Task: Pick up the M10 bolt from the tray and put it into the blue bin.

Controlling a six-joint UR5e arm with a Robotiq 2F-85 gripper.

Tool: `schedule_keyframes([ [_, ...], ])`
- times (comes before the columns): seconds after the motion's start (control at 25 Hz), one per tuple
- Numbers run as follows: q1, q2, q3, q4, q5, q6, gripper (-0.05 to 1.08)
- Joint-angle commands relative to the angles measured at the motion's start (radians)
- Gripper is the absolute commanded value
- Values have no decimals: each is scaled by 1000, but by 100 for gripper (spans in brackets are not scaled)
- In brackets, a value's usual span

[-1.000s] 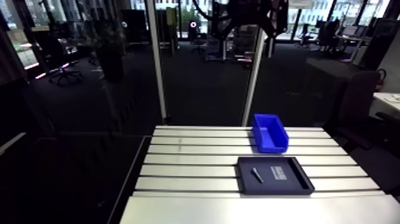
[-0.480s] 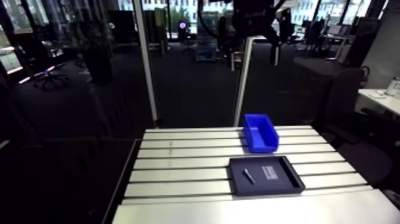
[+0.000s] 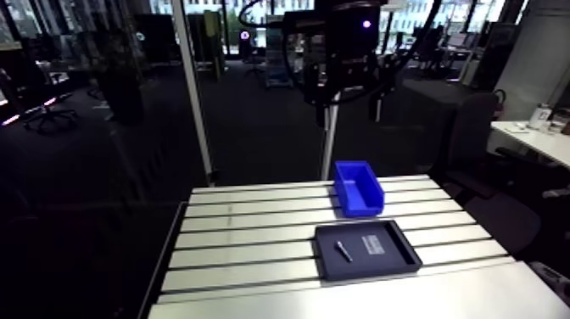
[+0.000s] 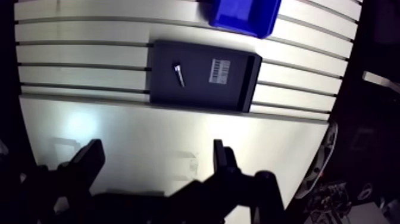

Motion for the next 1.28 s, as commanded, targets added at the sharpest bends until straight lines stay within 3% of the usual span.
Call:
schedule_keyframes([
  [0.04,-44,0,98,-97,50,-86,1],
  [0.92,-75,17,396,-407,53,-251,1],
  [1.28,-98,19,454,-485,65,-270,1],
])
